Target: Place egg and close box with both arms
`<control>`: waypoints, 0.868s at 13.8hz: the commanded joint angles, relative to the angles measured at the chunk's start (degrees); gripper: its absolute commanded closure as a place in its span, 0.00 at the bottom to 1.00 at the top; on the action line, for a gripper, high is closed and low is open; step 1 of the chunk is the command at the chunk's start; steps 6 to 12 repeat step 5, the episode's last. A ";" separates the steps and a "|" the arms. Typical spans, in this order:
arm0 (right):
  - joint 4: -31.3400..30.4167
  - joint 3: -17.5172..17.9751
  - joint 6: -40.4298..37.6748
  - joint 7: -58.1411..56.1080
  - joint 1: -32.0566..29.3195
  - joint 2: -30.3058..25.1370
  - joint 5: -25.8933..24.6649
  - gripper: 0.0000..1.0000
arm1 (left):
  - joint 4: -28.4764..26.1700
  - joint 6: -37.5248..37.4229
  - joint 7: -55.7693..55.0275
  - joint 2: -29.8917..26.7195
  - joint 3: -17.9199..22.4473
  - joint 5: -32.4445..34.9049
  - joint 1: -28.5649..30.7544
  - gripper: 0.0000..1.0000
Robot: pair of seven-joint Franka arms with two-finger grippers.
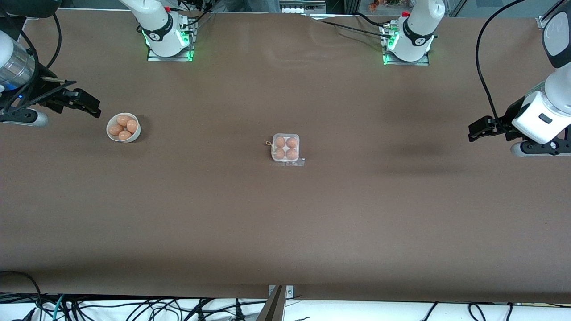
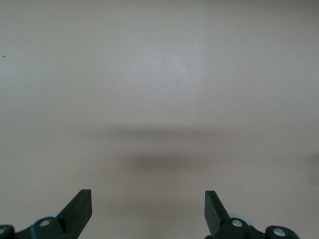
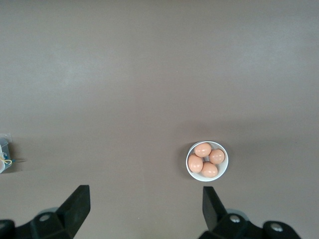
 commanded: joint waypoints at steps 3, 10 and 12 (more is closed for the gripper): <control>0.27 0.33 -0.46 -0.26 -0.20 -0.26 0.16 0.00 | -0.52 0.47 0.30 -0.54 0.08 -0.41 0.64 0.00; 0.27 0.33 -0.20 -0.17 -0.20 -0.26 0.16 0.00 | 0.01 0.29 0.03 -0.37 0.26 -0.06 0.90 0.00; 0.27 0.33 -0.20 -0.17 -0.20 -0.26 0.16 0.00 | 0.01 0.29 0.03 -0.37 0.26 -0.06 0.90 0.00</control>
